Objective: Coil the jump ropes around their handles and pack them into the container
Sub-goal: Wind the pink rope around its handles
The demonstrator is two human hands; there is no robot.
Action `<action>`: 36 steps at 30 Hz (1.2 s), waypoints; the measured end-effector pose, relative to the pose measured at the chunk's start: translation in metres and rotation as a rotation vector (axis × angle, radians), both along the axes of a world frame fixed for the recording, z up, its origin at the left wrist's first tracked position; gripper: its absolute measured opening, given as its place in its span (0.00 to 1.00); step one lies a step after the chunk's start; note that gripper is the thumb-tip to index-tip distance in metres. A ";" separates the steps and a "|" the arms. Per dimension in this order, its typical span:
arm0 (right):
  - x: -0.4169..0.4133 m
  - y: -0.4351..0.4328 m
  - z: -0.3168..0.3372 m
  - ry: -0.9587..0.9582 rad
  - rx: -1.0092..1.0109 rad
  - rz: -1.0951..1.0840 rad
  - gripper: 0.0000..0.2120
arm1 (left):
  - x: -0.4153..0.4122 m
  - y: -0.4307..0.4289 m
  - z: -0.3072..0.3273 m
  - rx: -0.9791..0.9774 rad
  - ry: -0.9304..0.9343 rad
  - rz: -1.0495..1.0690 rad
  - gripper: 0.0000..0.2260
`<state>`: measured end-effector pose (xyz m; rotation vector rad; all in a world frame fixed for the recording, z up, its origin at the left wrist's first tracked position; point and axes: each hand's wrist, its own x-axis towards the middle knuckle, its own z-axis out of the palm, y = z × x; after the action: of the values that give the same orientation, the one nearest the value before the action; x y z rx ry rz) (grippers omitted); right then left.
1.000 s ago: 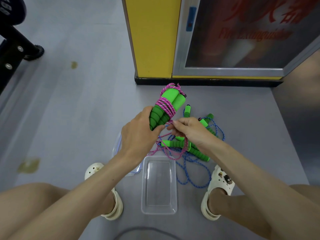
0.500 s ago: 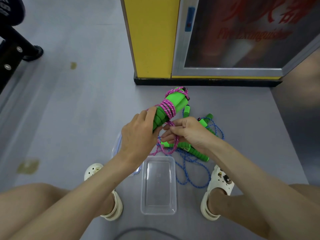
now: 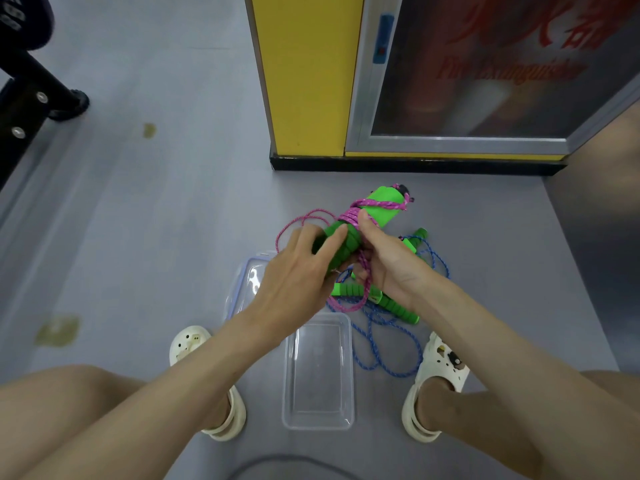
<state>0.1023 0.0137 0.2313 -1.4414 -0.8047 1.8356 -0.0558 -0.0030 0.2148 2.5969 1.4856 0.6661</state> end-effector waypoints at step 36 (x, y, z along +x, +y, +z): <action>0.004 -0.003 -0.002 -0.267 0.120 0.027 0.09 | -0.017 0.020 0.016 -0.538 -0.588 0.331 0.18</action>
<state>0.1065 0.0111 0.2296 -1.6238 -1.0511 1.6045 -0.0723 0.0174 0.2305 1.5981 1.6027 0.8209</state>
